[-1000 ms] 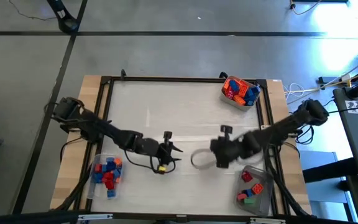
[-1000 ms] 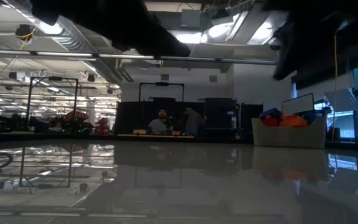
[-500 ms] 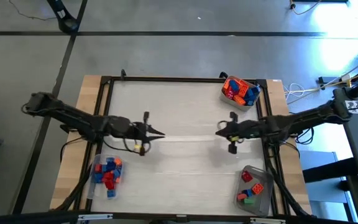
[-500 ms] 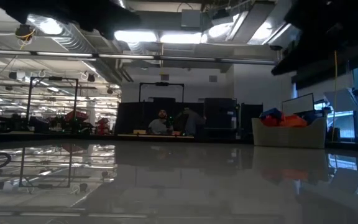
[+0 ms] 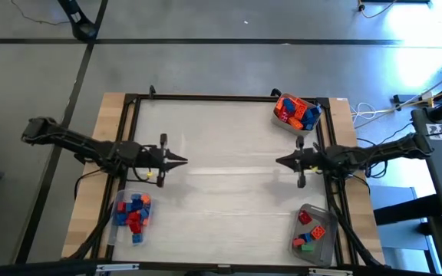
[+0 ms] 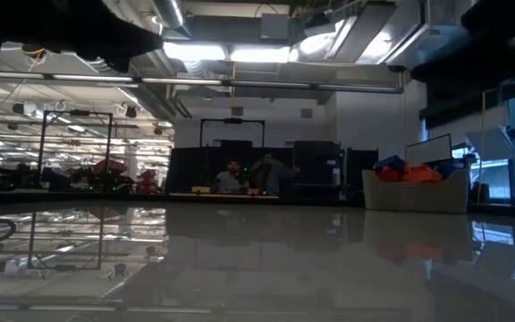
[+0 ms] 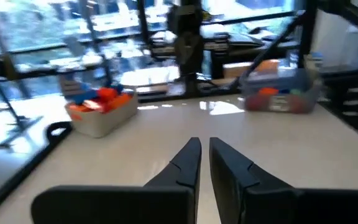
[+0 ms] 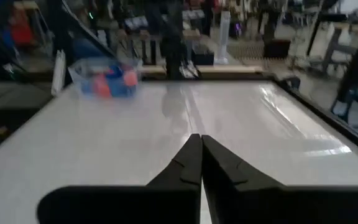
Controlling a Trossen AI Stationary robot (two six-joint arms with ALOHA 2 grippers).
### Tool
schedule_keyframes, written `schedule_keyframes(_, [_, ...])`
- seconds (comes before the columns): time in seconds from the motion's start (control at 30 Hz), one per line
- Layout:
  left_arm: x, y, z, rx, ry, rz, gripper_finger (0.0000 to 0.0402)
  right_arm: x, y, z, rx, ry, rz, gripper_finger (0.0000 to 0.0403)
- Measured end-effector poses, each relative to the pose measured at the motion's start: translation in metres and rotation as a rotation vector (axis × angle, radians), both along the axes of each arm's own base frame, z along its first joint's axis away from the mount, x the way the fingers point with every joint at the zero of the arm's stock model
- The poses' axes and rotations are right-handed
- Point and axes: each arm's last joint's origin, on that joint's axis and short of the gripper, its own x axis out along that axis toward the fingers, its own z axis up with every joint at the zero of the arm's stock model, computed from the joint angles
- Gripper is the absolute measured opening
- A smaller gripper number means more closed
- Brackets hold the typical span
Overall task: Sort blocks by size
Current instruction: Return to Home Position
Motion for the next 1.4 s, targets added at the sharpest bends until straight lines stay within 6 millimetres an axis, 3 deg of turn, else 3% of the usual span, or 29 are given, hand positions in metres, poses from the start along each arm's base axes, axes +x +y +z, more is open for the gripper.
schedule_keyframes(0.13, [-0.006, 0.004, -0.008, 0.048, 0.053, 0.101, 0.0021, -0.011, -0.001, -0.001, 0.020, -0.080, 0.052, 0.0010])
schedule_keyframes(0.23, [-0.009, 0.006, -0.009, -0.029, 0.055, 0.157, 0.0021, -0.018, -0.001, -0.006, 0.039, -0.119, 0.082, 0.0010])
schedule_keyframes(0.53, [-0.023, 0.009, -0.008, -0.122, -0.001, 0.165, 0.0021, -0.034, -0.005, -0.015, 0.058, -0.193, 0.069, 0.0010])
schedule_keyframes(1.03, [-0.067, 0.018, -0.038, -0.222, -0.205, 0.146, 0.0021, -0.033, -0.006, -0.025, 0.071, -0.174, 0.031, 0.0010])
schedule_keyframes(1.4, [-0.074, 0.020, -0.046, -0.205, -0.186, 0.161, 0.0021, -0.033, -0.006, -0.027, 0.098, -0.153, 0.033, 0.0010])
